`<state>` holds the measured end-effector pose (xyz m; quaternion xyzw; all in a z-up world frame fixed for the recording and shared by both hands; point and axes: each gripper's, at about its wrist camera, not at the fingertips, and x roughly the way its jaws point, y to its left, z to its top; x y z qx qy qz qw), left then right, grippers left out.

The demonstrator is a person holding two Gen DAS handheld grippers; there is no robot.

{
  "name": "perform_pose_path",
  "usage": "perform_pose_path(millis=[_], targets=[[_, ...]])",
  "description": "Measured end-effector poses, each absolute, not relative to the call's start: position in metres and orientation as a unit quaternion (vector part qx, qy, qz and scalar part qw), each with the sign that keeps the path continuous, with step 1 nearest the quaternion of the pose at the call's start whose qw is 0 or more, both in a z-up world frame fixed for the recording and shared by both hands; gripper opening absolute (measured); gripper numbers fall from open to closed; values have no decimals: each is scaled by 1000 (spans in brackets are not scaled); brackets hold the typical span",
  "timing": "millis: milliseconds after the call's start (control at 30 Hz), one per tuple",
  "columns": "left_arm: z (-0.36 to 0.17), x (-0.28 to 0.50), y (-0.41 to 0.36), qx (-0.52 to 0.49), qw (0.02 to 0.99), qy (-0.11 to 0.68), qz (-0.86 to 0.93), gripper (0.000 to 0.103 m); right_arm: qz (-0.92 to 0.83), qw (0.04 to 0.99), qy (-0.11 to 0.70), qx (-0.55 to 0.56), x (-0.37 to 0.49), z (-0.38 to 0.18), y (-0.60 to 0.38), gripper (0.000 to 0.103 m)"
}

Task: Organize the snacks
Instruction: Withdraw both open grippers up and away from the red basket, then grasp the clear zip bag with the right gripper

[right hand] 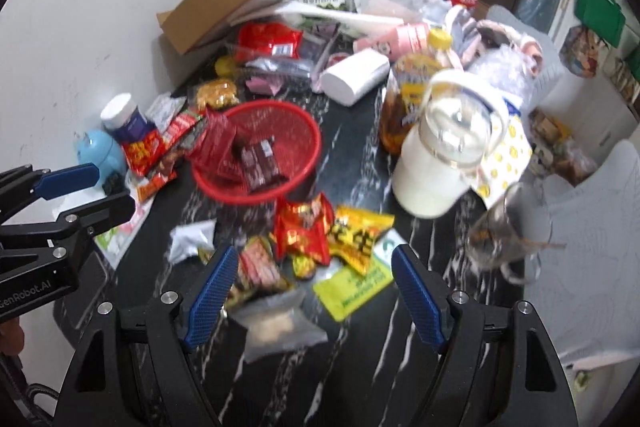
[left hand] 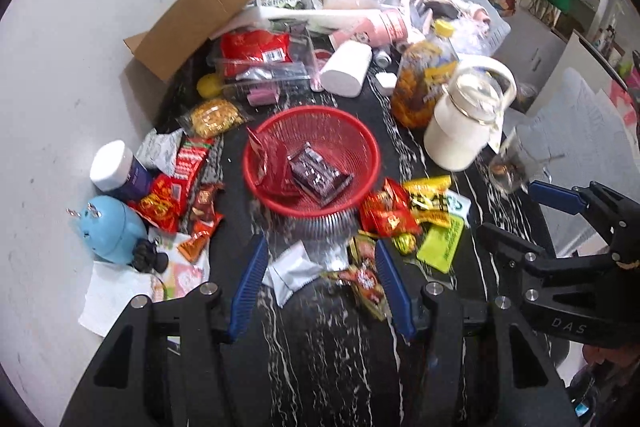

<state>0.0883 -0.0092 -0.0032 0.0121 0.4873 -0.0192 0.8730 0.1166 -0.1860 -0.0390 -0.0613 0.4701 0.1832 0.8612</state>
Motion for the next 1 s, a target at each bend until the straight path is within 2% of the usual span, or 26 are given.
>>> perform_pose_path(millis=[733,900,1000], targets=[[-67,59,-6,-8,827,561,-36,55,211,802,555,-62,82,-113,-179,80],[-79,61,0,-15,822,569,-26,55,213,788,574,-68,87,-131,-172,87],[-84,64,3,-17,818,574,-23,55,217,780,583,-72,91,-141,-168,87]])
